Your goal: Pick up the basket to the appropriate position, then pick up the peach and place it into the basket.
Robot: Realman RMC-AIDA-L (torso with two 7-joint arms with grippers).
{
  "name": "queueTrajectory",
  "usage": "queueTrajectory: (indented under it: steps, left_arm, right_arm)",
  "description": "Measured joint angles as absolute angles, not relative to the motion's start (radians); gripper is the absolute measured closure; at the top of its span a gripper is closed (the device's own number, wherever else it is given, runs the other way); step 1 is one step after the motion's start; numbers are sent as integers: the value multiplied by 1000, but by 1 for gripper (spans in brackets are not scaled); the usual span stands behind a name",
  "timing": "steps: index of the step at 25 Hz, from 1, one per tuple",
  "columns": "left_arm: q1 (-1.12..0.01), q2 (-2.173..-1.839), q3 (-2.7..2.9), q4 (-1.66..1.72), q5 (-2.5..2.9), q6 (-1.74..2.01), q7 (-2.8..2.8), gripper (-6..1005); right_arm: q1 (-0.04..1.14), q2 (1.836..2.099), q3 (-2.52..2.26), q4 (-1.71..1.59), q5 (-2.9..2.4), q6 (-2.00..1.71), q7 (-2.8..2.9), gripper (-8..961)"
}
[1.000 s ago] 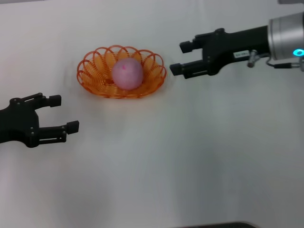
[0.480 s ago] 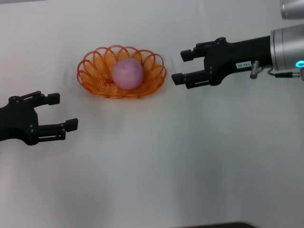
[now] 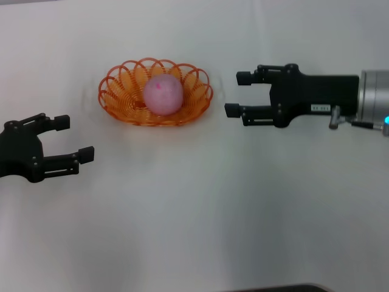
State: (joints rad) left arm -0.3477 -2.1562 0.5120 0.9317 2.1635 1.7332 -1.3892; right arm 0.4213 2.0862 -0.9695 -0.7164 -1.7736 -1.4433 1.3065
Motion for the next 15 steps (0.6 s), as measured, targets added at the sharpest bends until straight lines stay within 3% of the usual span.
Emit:
queueTrajectory:
  steps: [15]
  left_arm:
    - [-351,-2156,503,900,2151,1719,-1357,91]
  right_arm:
    - [428,2084,-852,-508,-1758,-1437,1079,187]
